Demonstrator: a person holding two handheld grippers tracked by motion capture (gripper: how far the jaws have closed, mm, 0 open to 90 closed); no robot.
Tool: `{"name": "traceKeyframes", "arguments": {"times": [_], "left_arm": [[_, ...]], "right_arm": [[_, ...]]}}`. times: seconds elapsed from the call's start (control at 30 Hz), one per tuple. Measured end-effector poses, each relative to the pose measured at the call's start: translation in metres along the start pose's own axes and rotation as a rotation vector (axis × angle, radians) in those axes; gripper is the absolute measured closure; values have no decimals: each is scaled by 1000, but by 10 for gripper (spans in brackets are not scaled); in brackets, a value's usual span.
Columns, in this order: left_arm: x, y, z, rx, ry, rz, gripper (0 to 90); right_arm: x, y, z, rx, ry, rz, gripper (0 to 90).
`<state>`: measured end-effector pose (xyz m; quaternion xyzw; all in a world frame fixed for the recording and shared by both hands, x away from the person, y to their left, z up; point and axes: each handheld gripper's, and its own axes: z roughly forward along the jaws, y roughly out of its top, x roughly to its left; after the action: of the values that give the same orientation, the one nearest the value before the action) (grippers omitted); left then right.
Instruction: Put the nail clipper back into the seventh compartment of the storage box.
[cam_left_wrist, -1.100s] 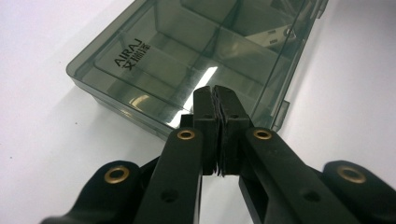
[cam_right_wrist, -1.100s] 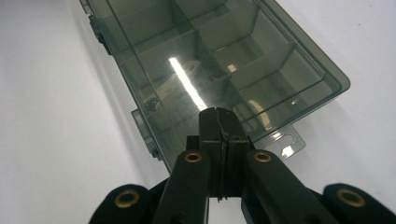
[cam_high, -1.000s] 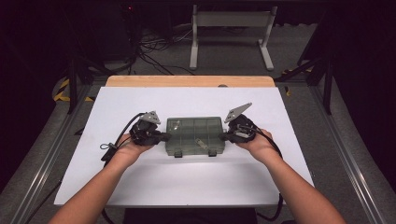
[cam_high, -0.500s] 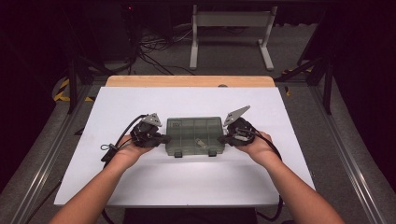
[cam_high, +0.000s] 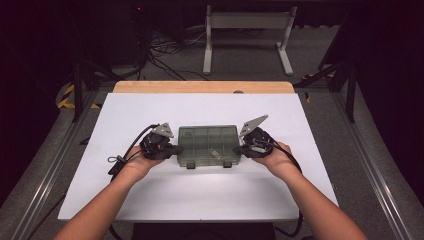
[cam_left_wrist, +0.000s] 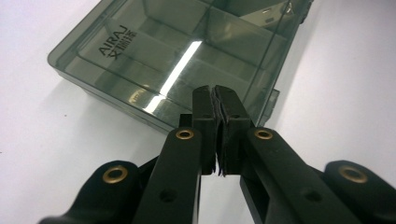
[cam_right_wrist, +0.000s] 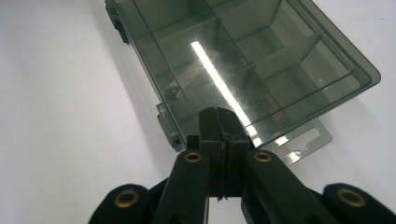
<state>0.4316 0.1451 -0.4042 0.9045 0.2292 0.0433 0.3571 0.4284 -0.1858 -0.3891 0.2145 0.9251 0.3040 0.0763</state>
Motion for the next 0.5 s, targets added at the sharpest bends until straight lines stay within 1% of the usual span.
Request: {"name": "traceKeyframes", "arguments": {"times": [0.03, 0.1, 0.2, 0.27, 0.37, 0.43, 0.5], "left_arm": [[-1, 0, 0, 2, -3, -1, 872], [-2, 0, 0, 7, 8, 16, 872], [-2, 0, 0, 8, 9, 9, 872], [-3, 0, 0, 9, 3, 10, 872], [-4, 0, 0, 10, 15, 14, 873], [-5, 0, 1, 9, 17, 20, 873], [-4, -1, 1, 4, 17, 15, 878]], "right_arm": [[0, 0, 0, 0, 0, 0, 900], [1, 0, 0, -1, -2, -2, 900], [2, 0, 0, 0, -6, -5, 900], [2, -1, 0, -7, 18, 1, 900], [3, -1, 0, -10, 12, -6, 900], [2, -2, 1, -20, 18, 3, 900], [2, -5, 1, -36, 22, 7, 900]]}}
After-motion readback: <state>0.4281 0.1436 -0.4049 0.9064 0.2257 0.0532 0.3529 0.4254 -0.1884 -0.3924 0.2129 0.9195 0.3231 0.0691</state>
